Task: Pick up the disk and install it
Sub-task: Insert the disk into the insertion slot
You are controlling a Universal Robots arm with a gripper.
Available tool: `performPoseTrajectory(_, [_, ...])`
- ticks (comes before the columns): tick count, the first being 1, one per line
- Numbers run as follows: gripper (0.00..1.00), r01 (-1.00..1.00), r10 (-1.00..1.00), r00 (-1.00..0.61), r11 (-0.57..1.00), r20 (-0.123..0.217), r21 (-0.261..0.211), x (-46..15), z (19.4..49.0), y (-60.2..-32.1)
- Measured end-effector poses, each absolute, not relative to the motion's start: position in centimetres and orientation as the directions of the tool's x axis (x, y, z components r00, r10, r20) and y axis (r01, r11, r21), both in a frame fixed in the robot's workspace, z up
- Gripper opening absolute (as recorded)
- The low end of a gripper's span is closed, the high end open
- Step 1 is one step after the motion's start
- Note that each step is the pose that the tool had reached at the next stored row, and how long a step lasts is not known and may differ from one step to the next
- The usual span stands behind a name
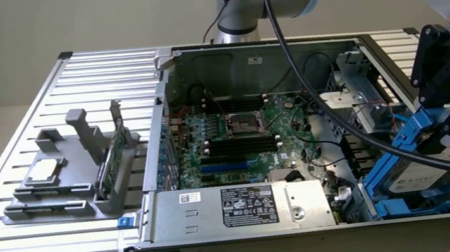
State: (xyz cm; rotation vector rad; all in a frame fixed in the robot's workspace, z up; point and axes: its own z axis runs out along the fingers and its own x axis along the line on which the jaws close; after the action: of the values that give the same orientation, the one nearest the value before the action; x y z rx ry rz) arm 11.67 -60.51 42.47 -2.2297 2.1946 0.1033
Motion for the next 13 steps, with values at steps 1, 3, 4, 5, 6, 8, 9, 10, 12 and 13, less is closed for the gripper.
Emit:
performPoseTrajectory(1, [0.33,-0.999,-0.998,0.015,-0.017,-0.056,0.038,11.67,42.47,-60.54])
performPoseTrajectory(3, [0.33,-0.999,-0.998,0.015,-0.017,-0.057,0.038,11.67,42.46,-60.59])
performPoseTrajectory(4, [0.35,-0.999,-0.998,0.015,-0.017,-0.057,0.038,11.67,42.47,-60.62])
performPoseTrajectory(5, [0.35,-0.999,-0.998,0.015,-0.017,-0.058,0.038,11.67,42.48,-60.66])
performPoseTrajectory(6, [0.41,-0.999,-0.998,0.015,-0.017,-0.06,0.038,11.67,42.46,-60.71])
performPoseTrajectory(8, [0.41,-0.999,-0.998,0.015,-0.017,-0.063,0.038,11.67,42.46,-60.77])
performPoseTrajectory(9, [0.41,-0.999,-0.998,0.015,-0.017,-0.064,0.038,11.67,42.45,-60.8])
performPoseTrajectory(10, [0.41,-0.999,-0.998,0.015,-0.017,-0.066,0.038,11.67,42.45,-60.83])
performPoseTrajectory(12, [0.41,-0.999,-0.997,0.015,-0.017,-0.07,0.038,11.67,42.35,-60.86])
performPoseTrajectory(13, [0.41,-0.999,-0.997,0.015,-0.018,-0.071,0.038,11.67,42.23,-60.88])
